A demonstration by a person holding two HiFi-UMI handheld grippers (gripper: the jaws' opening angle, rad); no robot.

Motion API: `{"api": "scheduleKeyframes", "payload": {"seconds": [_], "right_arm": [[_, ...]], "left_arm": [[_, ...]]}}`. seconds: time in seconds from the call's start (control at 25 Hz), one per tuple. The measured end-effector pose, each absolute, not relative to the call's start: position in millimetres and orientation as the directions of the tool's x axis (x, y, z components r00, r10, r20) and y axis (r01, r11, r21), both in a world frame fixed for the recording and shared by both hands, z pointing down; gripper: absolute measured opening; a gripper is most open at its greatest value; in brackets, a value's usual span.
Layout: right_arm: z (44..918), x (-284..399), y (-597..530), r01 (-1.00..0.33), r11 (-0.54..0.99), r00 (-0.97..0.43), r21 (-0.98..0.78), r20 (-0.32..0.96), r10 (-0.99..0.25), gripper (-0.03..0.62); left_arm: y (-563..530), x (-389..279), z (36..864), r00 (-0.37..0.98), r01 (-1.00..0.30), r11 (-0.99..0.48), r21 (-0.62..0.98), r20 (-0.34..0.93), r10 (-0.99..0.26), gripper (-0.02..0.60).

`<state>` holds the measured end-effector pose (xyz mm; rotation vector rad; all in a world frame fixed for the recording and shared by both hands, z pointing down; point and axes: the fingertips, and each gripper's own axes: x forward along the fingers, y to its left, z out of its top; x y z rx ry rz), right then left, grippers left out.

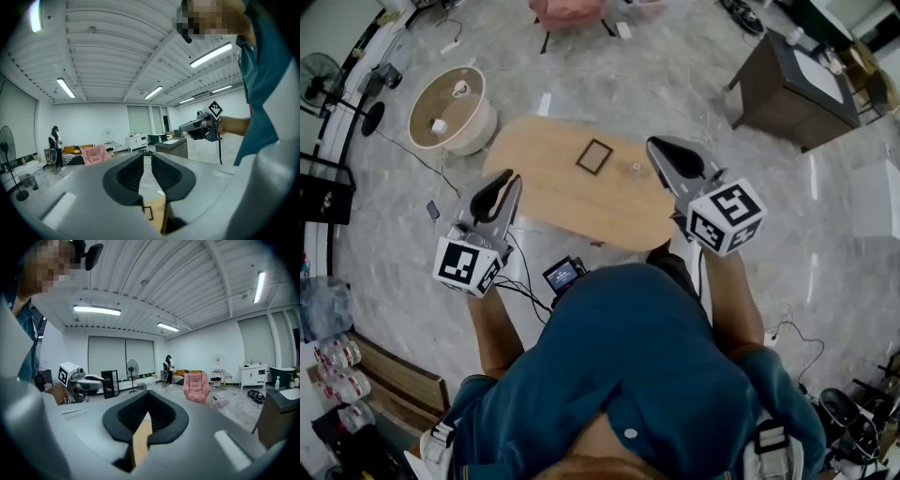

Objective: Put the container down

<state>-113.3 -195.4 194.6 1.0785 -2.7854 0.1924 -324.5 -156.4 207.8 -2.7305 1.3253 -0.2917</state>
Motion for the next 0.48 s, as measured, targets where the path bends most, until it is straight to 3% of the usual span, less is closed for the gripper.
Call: {"api": "scheduleKeyframes", "payload": {"seconds": [0.48], "right_arm": [[185.5, -120.9, -191.3, -0.662, 0.747, -0.742, -0.066, 0.201, -0.64, 0.006]], "left_arm": [[-153.6, -324.5, 204.1, 0.608, -0.768, -0.623, -0.147, 0.138, -0.782, 0.049]]}}
